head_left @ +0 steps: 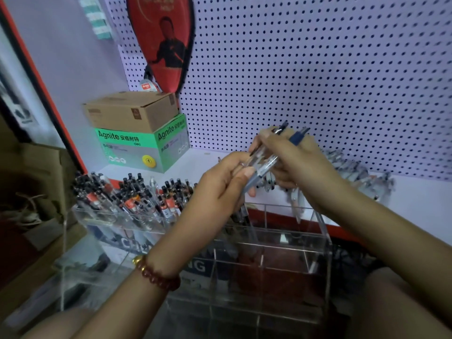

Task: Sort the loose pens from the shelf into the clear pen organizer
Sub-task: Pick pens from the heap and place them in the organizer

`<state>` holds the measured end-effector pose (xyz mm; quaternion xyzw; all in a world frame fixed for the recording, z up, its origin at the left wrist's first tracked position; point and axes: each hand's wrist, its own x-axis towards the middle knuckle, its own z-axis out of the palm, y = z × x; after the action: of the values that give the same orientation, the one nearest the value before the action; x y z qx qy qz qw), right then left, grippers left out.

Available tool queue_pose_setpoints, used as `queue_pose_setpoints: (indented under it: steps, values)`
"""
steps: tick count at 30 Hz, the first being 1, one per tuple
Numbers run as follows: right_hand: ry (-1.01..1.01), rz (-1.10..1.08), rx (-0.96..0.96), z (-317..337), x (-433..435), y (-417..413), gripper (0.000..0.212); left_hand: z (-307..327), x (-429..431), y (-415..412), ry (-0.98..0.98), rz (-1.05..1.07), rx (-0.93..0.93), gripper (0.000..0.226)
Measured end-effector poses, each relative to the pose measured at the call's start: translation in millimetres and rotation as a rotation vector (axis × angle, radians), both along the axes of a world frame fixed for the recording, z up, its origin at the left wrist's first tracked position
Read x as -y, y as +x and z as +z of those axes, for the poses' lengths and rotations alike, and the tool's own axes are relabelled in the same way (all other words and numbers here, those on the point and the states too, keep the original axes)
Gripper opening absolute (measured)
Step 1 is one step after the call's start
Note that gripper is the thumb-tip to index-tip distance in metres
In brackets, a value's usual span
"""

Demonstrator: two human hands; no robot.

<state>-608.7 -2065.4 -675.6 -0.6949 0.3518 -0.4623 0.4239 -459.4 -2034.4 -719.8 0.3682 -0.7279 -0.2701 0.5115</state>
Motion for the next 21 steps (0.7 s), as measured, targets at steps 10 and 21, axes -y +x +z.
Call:
queue_pose_setpoints:
  steps: [10, 21]
  values:
    - [-0.209, -0.295, -0.149, -3.1, 16.9, -16.7, 0.021, -7.6, 11.1, 24.3, -0.232, 0.384, 0.66, 0.033]
    - [-0.167, -0.154, -0.351, -29.0, 28.7, -4.5, 0.021, -17.2, 16.9, 25.2, -0.327, 0.41, 0.966, 0.045]
